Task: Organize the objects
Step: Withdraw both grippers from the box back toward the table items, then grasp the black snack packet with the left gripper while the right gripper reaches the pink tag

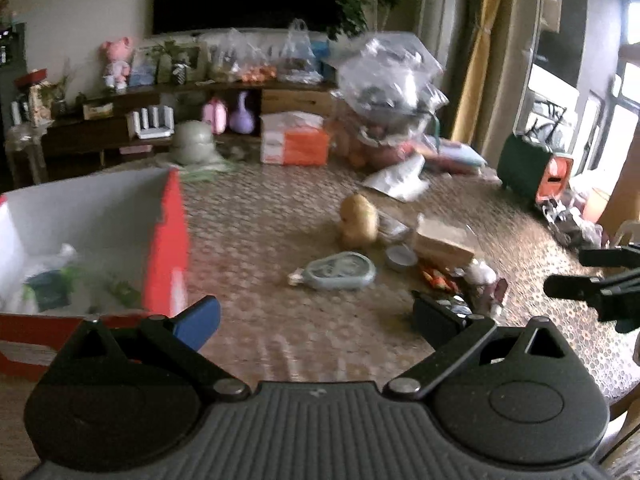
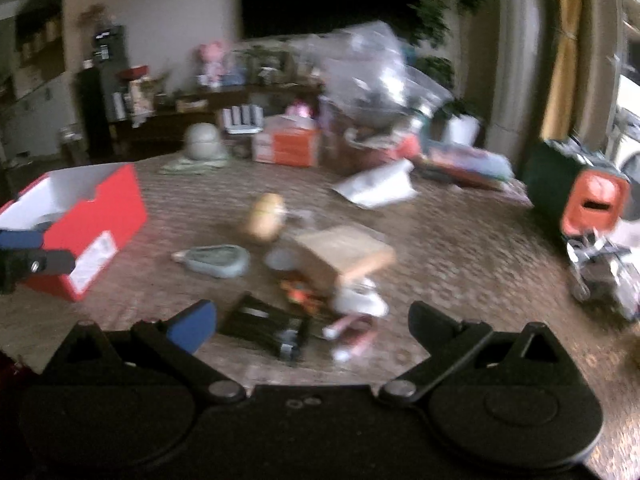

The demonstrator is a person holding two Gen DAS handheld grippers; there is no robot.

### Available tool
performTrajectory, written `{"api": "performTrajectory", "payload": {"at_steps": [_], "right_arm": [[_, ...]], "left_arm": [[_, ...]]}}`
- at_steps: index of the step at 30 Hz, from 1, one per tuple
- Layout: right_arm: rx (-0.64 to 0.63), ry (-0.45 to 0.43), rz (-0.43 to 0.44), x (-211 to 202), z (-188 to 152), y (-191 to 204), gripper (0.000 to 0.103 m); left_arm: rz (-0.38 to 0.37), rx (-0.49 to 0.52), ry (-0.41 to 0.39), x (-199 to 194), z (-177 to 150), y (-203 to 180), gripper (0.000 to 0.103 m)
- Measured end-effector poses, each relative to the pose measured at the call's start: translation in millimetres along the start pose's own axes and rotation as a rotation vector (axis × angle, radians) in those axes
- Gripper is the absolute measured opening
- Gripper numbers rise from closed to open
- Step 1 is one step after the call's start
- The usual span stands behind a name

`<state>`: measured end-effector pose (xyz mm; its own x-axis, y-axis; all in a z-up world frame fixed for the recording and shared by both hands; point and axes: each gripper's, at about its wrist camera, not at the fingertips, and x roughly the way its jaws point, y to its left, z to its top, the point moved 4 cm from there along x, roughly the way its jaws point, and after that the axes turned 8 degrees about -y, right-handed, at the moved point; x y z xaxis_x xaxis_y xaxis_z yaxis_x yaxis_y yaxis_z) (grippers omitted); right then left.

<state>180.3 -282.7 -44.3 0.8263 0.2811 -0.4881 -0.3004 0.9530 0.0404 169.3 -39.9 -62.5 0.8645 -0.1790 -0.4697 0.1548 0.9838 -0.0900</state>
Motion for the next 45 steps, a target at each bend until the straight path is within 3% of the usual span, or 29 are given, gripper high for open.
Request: {"api": "performTrajectory", "payload": {"at_steps": [6, 18, 25, 36, 42, 43, 45], "right_arm": [[0.045, 0.052, -0.068, 27, -12, -37, 0.102], [0.079, 0.156, -0.091, 70, -30, -56, 0.094], [0.072, 0.217, -0.104, 88, -41, -58, 0.077], [0.078, 0.231, -0.075, 103, -40, -45, 0.055], [0.095, 0.226, -0.054, 101, -40, -40, 0.035], [0.100, 0.227, -0.051, 101, -40, -40, 0.032], [0.109, 0.230, -0.051, 100, -40, -39, 0.028]], "left_arm": [[-0.049, 0.085, 0.054, 41, -8, -46, 0.103], [-0.135, 0.181, 0.149, 107, -30, -105, 0.103], [-0.148, 0.220, 0.166, 130, -36, -119, 0.103], [-0.138, 0.242, 0.198, 147, -41, -118, 0.103], [-0.154, 0.268, 0.180, 145, -39, -122, 0.102], [-0.154, 0.270, 0.176, 144, -39, -123, 0.099], [-0.165, 0.276, 0.176, 142, -39, -124, 0.085]]}}
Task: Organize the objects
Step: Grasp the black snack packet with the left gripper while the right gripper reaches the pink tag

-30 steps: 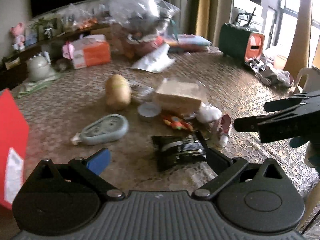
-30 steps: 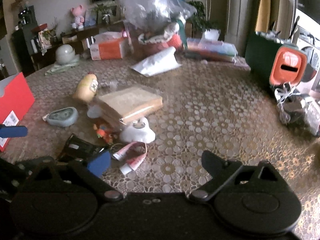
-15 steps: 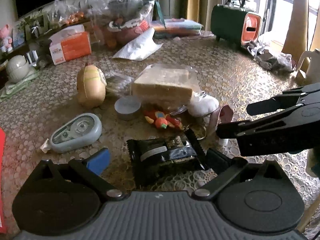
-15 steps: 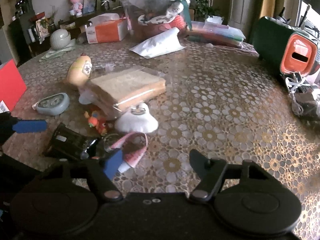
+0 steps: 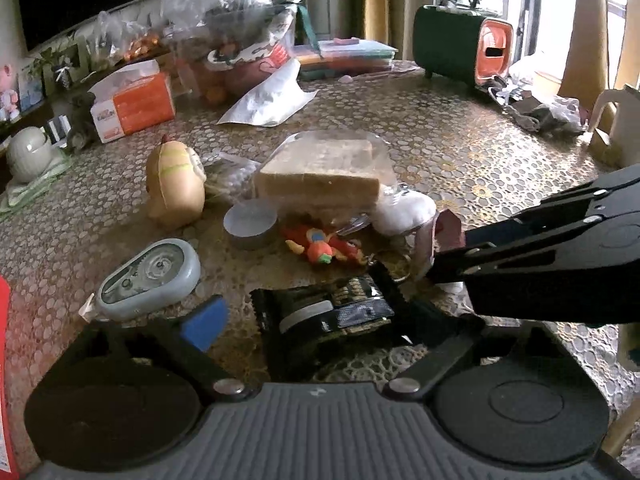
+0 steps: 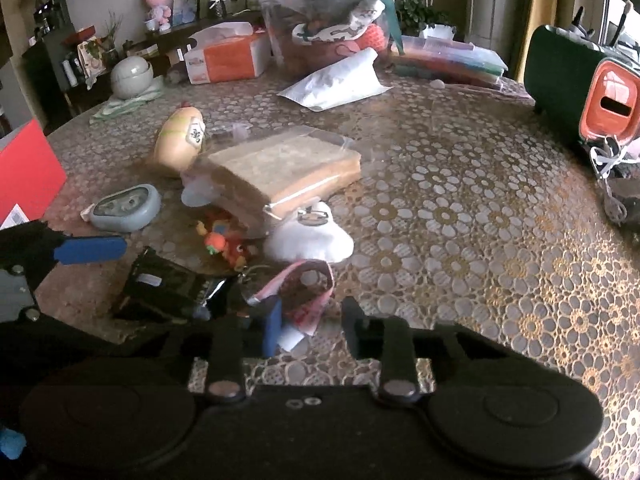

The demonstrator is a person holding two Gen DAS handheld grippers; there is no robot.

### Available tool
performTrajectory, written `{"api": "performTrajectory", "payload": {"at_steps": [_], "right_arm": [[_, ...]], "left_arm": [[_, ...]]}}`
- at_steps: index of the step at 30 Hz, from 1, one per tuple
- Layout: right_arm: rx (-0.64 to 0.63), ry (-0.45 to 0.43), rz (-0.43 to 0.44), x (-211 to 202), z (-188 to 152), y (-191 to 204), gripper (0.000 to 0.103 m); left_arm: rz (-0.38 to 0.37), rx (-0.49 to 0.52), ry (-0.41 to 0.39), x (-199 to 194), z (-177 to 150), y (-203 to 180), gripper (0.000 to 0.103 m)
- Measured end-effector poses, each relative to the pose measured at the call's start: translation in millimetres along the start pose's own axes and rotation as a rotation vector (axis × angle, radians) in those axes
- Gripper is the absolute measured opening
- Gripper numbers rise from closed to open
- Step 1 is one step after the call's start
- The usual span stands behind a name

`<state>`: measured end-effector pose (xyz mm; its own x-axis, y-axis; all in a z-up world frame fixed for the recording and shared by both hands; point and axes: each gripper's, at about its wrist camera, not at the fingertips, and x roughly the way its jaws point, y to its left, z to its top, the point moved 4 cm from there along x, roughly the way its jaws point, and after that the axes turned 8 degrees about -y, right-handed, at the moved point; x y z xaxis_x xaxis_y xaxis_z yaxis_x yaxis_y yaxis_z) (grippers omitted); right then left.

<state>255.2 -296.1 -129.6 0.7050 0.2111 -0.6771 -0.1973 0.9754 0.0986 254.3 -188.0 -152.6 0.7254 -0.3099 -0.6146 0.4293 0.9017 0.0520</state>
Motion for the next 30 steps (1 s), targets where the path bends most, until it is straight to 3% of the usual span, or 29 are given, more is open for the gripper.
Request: {"api": "performTrajectory", "payload": {"at_steps": [1, 5, 9, 21, 25, 30], "right_arm": [[0.004, 0.001, 0.001, -1, 0, 1, 0.025], [0.006, -0.001, 0.010, -4, -1, 3, 0.017], [0.010, -0.004, 0.003, -10, -2, 4, 0.016], [-0.002, -0.046, 0.001, -48, 1, 16, 0.016], [-0.003, -0.054, -0.004, -60, 1, 18, 0.016], [-0.025, -0.072, 0.002, -74, 5, 28, 0.016]], "left_arm": [[-0.012, 0.002, 0.004, -1, 0, -1, 0.077], [-0.021, 0.008, -0.001, -4, -1, -3, 0.066], [-0.023, 0.002, 0.007, -11, -1, -4, 0.064], [-0.060, -0.087, 0.003, -43, -6, 8, 0.034], [-0.068, -0.133, -0.018, -54, -5, 14, 0.020], [-0.045, -0.122, -0.043, -70, -6, 16, 0.003]]}}
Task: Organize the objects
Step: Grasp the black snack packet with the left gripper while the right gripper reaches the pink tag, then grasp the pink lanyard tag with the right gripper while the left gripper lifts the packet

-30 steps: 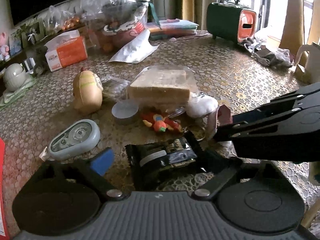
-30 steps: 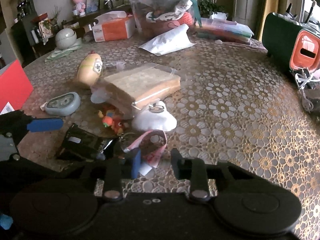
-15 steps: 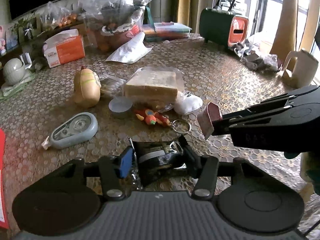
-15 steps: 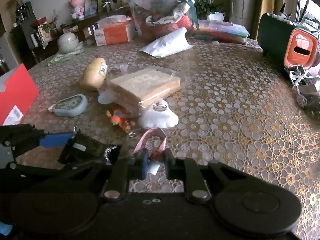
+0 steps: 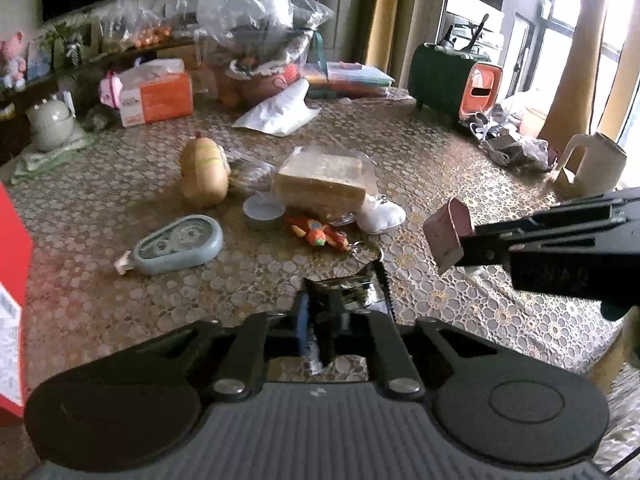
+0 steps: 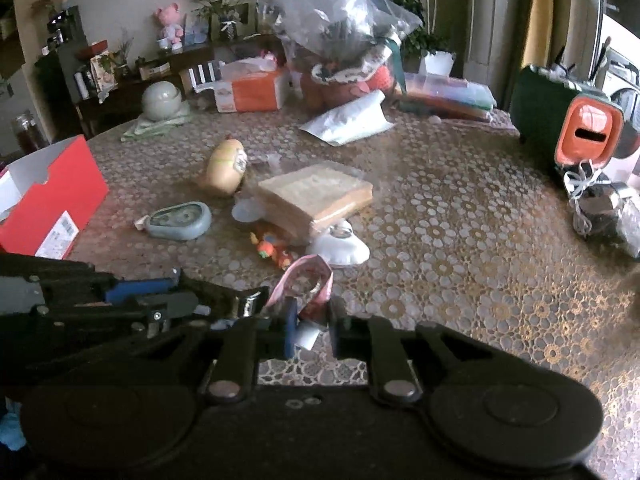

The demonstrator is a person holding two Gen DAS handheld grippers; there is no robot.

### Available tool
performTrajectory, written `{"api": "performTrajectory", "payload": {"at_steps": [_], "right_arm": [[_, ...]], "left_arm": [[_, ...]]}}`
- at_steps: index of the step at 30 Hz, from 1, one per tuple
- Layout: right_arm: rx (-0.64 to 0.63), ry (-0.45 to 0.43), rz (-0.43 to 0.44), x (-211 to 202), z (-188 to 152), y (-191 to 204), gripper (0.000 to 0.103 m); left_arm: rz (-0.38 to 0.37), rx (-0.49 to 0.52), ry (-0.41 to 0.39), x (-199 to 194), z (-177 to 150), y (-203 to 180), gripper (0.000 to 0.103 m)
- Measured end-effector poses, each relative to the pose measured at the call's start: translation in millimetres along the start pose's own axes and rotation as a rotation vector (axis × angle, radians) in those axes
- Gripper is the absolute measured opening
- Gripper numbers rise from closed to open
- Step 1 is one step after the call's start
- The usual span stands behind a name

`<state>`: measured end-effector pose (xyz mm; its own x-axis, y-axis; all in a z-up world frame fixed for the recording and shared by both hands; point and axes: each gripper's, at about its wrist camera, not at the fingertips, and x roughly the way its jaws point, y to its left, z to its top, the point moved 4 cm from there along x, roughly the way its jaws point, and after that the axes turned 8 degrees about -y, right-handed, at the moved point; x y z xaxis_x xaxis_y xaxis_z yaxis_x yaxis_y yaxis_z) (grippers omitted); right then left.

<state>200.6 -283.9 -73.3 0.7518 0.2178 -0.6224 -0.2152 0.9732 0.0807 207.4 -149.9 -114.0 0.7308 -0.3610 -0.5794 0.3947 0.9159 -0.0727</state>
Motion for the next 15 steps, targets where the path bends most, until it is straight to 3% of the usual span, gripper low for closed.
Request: {"api": "performTrajectory", "payload": {"at_steps": [5, 9, 12, 14, 15], "right_arm": [[-0.024, -0.019, 0.013, -11, 4, 13, 0.016], [-0.043, -0.025, 0.012, -15, 5, 20, 0.016], [-0.045, -0.033, 0.011, -19, 4, 22, 0.016], [-0.049, -0.035, 0.011, -21, 3, 22, 0.016], [-0.051, -0.034, 0.011, -21, 3, 21, 0.016]], "left_arm": [[0.007, -0.012, -0.028, -18, -4, 8, 0.002], [-0.015, -0.060, -0.003, -18, -8, 23, 0.002], [-0.103, -0.085, 0.017, -20, -11, 25, 0.003], [-0.119, -0.037, 0.013, -22, -10, 20, 0.014], [-0.121, -0.007, 0.010, -22, -10, 16, 0.034]]}}
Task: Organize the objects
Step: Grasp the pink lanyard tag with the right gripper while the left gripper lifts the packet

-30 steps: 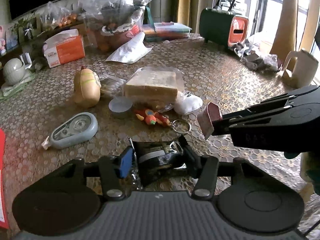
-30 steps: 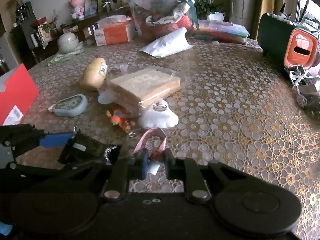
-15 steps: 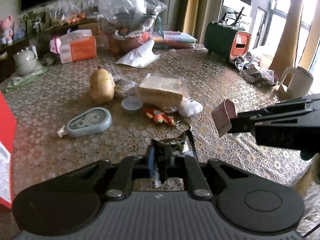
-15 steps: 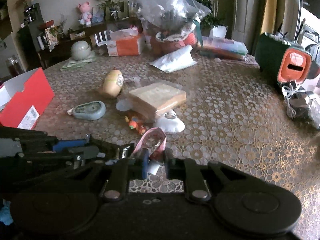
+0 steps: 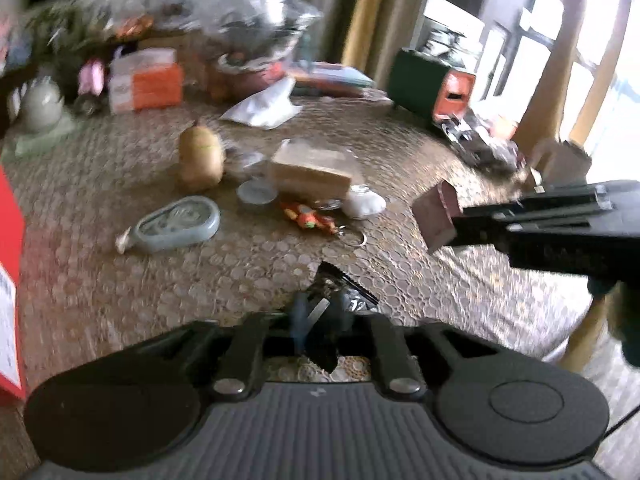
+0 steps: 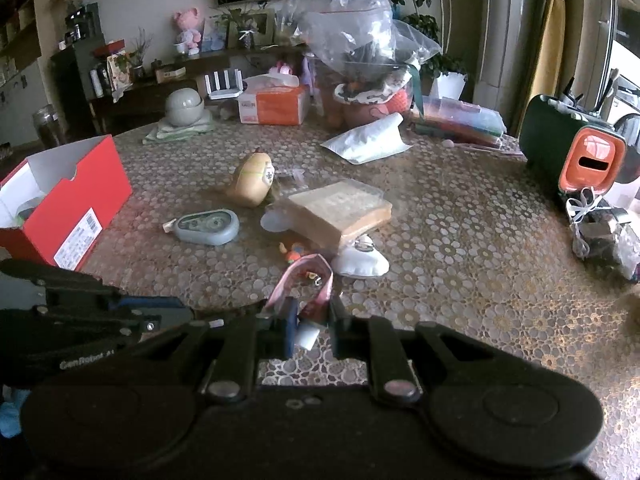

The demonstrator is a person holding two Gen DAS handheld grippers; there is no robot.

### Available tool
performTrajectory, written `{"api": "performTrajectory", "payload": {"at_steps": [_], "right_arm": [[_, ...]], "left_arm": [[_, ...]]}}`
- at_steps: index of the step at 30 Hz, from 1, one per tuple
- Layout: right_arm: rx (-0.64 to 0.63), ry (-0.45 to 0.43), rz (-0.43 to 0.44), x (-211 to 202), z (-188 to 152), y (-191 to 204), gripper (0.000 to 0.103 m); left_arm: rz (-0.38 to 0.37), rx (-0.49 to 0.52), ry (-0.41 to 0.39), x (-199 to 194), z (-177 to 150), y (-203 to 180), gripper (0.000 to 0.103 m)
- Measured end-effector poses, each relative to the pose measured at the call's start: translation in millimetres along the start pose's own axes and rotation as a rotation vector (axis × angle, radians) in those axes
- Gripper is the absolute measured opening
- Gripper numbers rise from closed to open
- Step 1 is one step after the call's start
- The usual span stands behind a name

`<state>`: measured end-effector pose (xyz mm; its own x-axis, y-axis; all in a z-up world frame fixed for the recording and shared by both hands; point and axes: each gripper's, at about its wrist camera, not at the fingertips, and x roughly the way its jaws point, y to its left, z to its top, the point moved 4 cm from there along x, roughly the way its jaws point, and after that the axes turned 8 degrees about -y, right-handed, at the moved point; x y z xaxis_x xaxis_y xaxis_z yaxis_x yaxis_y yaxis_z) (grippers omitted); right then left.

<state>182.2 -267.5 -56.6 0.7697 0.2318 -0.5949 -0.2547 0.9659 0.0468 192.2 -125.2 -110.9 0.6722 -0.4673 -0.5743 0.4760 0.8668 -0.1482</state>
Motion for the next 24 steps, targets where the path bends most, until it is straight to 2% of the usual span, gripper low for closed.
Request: {"api": "performTrajectory", "payload": {"at_steps": [1, 2, 3, 9, 12, 16, 18, 19, 20, 21, 23, 24], "right_arm": [[-0.002, 0.002, 0.000, 0, 0, -1, 0.016], [-0.003, 0.003, 0.001, 0, -1, -2, 0.016], [-0.002, 0.004, 0.000, -1, -1, -3, 0.016], [0.016, 0.015, -0.001, 4, -5, -14, 0.016], [0.026, 0.028, 0.002, 8, -9, -19, 0.016], [0.031, 0.046, 0.005, 14, -13, -22, 0.016], [0.028, 0.053, 0.008, 17, -14, -21, 0.016], [0.024, 0.054, 0.009, 18, -14, -21, 0.016], [0.023, 0.055, 0.012, 18, -14, -20, 0.016], [0.024, 0.056, 0.014, 19, -14, -19, 0.016], [0.020, 0.055, 0.015, 19, -14, -18, 0.016], [0.017, 0.054, 0.015, 19, -13, -17, 0.016]], "left_arm": [[-0.009, 0.036, -0.002, 1, 1, -5, 0.068], [-0.019, 0.061, -0.008, 1, 1, -9, 0.091], [-0.027, 0.090, -0.020, 1, 2, -12, 0.093], [-0.030, 0.266, 0.047, 29, 1, -22, 0.093], [-0.035, 0.300, 0.099, 46, -3, -19, 0.093], [-0.039, 0.295, 0.135, 57, -7, -16, 0.091], [-0.038, 0.287, 0.141, 59, -8, -16, 0.076], [-0.032, 0.286, 0.152, 60, -9, -16, 0.059], [-0.034, 0.282, 0.160, 61, -10, -16, 0.055], [-0.035, 0.275, 0.158, 61, -10, -16, 0.054], [-0.027, 0.285, 0.147, 59, -10, -18, 0.043], [-0.020, 0.291, 0.144, 58, -10, -19, 0.042]]}}
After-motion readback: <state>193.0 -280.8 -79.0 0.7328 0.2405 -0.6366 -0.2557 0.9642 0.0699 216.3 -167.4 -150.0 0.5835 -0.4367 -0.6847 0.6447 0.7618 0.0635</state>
